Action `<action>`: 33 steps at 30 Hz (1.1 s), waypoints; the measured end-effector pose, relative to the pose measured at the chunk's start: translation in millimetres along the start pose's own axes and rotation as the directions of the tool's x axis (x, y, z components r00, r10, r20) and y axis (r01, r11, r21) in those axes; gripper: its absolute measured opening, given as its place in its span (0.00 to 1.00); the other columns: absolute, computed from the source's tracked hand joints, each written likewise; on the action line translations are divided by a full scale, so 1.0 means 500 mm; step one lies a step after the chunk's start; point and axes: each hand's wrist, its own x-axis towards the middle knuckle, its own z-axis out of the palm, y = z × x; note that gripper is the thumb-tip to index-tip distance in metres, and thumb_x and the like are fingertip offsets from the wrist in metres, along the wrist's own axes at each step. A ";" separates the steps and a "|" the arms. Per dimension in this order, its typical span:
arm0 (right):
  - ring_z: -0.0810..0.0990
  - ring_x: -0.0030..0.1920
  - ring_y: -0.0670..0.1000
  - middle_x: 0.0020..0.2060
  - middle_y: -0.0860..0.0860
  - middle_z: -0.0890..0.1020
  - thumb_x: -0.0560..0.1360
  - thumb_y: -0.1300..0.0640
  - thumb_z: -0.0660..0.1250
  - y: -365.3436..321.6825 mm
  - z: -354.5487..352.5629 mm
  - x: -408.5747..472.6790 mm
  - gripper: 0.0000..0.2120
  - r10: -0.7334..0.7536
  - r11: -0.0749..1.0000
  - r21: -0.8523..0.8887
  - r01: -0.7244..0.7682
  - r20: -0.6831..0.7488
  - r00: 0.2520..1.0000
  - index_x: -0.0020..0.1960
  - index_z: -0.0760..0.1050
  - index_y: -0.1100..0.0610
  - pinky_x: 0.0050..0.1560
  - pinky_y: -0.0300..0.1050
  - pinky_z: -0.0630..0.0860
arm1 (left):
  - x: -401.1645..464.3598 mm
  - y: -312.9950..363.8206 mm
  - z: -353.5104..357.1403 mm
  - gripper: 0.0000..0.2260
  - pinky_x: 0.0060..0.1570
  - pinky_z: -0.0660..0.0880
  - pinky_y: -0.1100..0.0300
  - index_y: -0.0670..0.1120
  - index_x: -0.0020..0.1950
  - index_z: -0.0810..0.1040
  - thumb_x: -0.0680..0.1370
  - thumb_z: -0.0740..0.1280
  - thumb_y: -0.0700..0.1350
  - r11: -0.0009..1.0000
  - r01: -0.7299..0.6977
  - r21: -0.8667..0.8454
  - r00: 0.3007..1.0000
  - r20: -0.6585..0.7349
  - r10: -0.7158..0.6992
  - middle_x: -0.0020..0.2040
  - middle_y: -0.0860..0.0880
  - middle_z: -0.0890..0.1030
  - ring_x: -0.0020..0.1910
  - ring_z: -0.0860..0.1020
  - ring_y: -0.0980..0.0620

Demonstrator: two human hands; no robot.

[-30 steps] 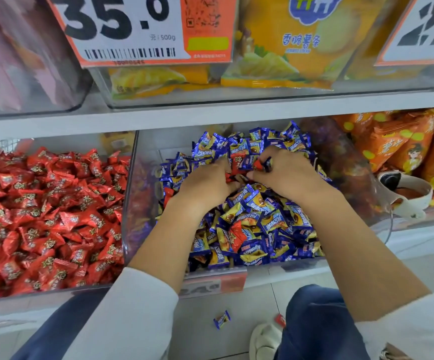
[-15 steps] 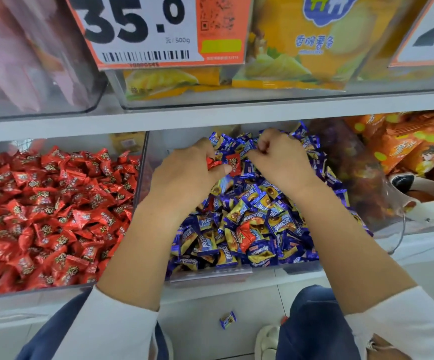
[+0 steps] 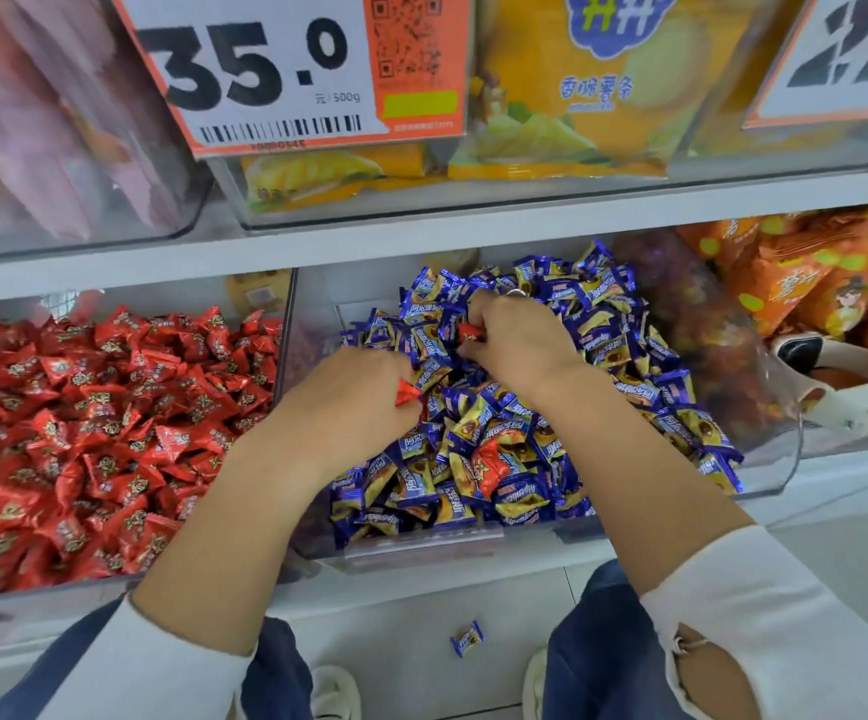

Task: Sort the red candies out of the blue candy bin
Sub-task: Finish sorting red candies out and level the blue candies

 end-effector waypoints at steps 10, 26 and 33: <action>0.68 0.28 0.43 0.28 0.46 0.71 0.71 0.57 0.66 -0.014 -0.101 -0.127 0.08 -0.210 0.965 0.190 0.179 0.158 0.965 0.43 0.69 0.46 0.33 0.43 0.68 | 0.015 -0.012 0.054 0.17 0.46 0.75 0.52 0.44 0.62 0.76 0.76 0.60 0.32 0.970 0.110 0.216 0.992 0.042 -0.121 0.50 0.44 0.77 0.48 0.77 0.44; 0.73 0.30 0.40 0.30 0.43 0.75 0.76 0.46 0.64 0.017 -0.100 -0.183 0.07 -0.168 0.981 0.118 0.156 0.101 0.981 0.51 0.74 0.47 0.30 0.32 0.67 | -0.043 -0.010 -0.005 0.05 0.42 0.71 0.59 0.48 0.48 0.77 0.78 0.62 0.44 0.998 -0.038 -0.053 0.963 -0.270 0.022 0.44 0.50 0.78 0.39 0.75 0.52; 0.67 0.25 0.45 0.25 0.47 0.71 0.76 0.56 0.64 -0.059 -0.087 -0.176 0.05 -0.171 0.951 0.276 0.141 0.087 0.981 0.48 0.77 0.46 0.28 0.33 0.65 | -0.124 -0.062 -0.035 0.04 0.43 0.70 0.56 0.50 0.46 0.78 0.76 0.66 0.49 0.965 -0.165 -0.203 0.807 -0.591 0.014 0.41 0.49 0.79 0.39 0.76 0.50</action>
